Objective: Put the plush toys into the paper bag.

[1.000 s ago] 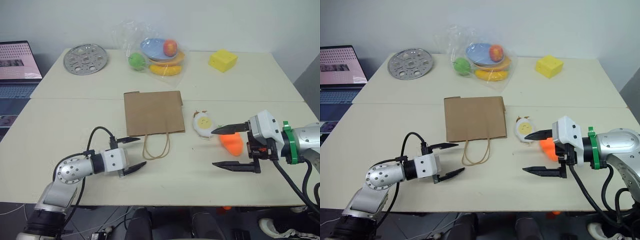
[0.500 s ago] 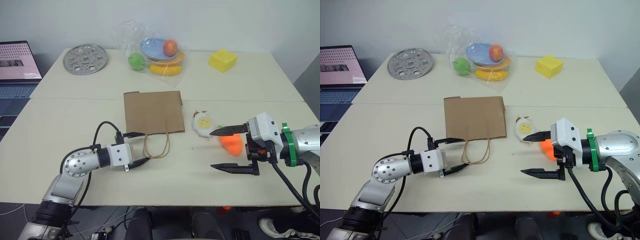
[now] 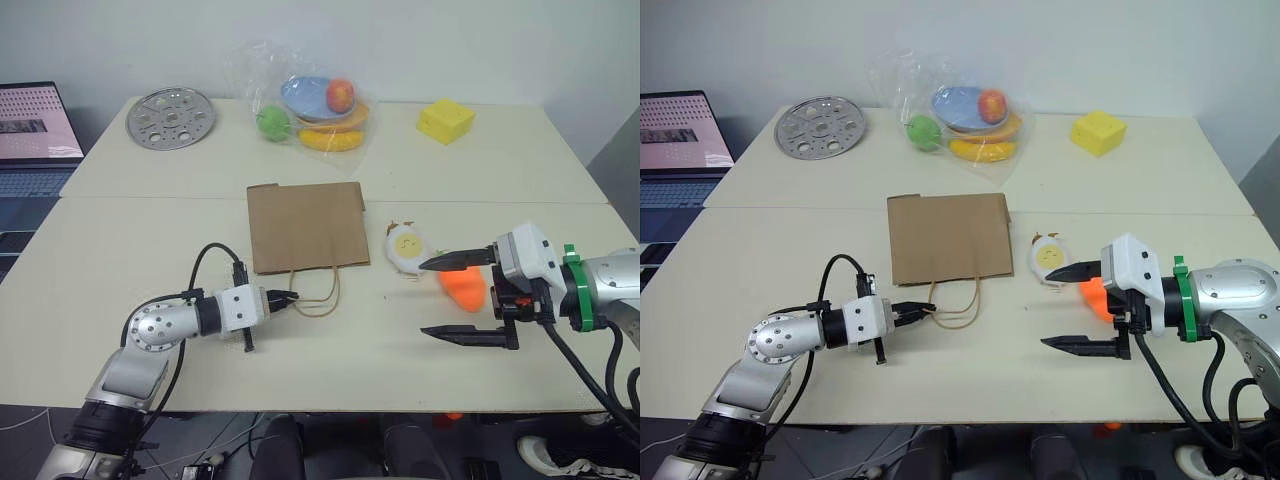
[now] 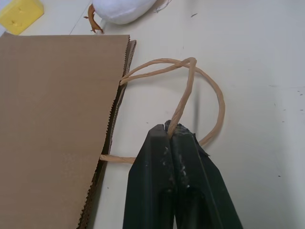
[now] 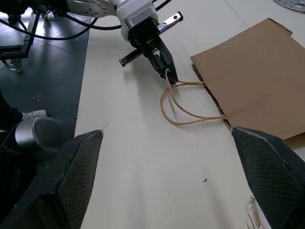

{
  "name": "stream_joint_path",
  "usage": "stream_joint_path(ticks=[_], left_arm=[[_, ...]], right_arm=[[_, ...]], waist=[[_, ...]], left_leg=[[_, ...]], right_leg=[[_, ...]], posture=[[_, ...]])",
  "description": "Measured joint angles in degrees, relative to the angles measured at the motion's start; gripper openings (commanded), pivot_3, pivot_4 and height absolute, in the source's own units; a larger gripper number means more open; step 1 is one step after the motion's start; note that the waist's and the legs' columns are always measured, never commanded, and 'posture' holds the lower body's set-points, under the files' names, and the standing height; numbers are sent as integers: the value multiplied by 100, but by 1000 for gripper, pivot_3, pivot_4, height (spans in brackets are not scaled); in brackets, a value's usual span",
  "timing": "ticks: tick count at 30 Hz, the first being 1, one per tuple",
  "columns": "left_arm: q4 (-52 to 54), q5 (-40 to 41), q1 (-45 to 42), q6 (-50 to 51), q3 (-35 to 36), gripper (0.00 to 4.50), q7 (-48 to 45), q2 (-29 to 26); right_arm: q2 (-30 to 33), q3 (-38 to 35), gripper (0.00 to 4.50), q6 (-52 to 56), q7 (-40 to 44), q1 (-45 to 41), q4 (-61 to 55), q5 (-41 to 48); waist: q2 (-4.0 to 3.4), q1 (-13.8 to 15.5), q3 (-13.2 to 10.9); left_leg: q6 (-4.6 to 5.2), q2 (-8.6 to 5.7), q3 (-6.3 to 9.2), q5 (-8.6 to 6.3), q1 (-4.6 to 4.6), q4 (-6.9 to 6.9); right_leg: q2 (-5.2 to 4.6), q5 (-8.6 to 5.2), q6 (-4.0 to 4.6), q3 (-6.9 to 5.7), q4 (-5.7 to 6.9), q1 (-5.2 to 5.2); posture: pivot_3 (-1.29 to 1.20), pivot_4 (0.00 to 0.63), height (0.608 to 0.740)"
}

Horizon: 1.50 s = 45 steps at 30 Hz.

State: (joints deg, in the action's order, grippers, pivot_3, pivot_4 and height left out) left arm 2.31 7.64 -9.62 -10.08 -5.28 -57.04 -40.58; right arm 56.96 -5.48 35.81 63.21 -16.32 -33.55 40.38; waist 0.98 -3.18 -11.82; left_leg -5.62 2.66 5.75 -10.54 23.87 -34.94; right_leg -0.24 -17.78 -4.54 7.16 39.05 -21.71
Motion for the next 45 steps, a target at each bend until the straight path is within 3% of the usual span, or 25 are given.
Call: stream_joint_path(ticks=[4,10,18,24,30,36,45], left_arm=[[704,1024,-33,1468,124,24,-332,-211],[875,2229,-495,3352,540,24,-220,-203],[927,3953,-1336,5433,1288,24,612,175],[962,4838,-2001,6178,1663,0,1312,521],[1066,5053,-1991,6386,1707,0,1586,574],[1188,5106,-1903,6462,1716,0,1753,610],[1195,5296,-1812,6481,1777,0,1935,698]], right_arm=[[-32,3,4500,82,-225,-12,-1,-55],[-240,162,4500,281,-840,-344,9,-307],[-973,649,4500,932,-1715,-797,-133,-239],[-2581,2016,2461,797,-2700,-1391,680,-1305],[-3541,2319,152,536,-3341,-1664,1679,-2140],[-4239,2481,64,276,-3742,-1851,2498,-2714],[-4186,2424,64,256,-3648,-1662,2354,-2890]], waist=[[0,-7,0],[0,-9,0],[1,-8,0],[1,-44,0],[1,-5,0],[1,-15,-1],[1,-13,0]], left_leg=[[0,0,3,0,-2,0],[0,1,8,0,1,-2],[0,1,37,0,5,2],[-1,1,38,1,4,0],[-2,1,51,1,9,7],[-2,1,50,1,9,8],[-2,-1,49,1,9,7]], right_leg=[[1,-6,-10,-2,2,0],[4,-10,-17,-5,2,0],[7,3,-5,-28,5,2],[10,6,-7,-26,10,1],[9,7,-6,-38,13,-2],[9,7,-5,-38,15,-4],[8,7,-6,-38,14,-4]], posture=[[0,150,740],[0,150,740],[0,150,740],[0,150,740],[0,150,740],[0,150,740],[0,150,740]])
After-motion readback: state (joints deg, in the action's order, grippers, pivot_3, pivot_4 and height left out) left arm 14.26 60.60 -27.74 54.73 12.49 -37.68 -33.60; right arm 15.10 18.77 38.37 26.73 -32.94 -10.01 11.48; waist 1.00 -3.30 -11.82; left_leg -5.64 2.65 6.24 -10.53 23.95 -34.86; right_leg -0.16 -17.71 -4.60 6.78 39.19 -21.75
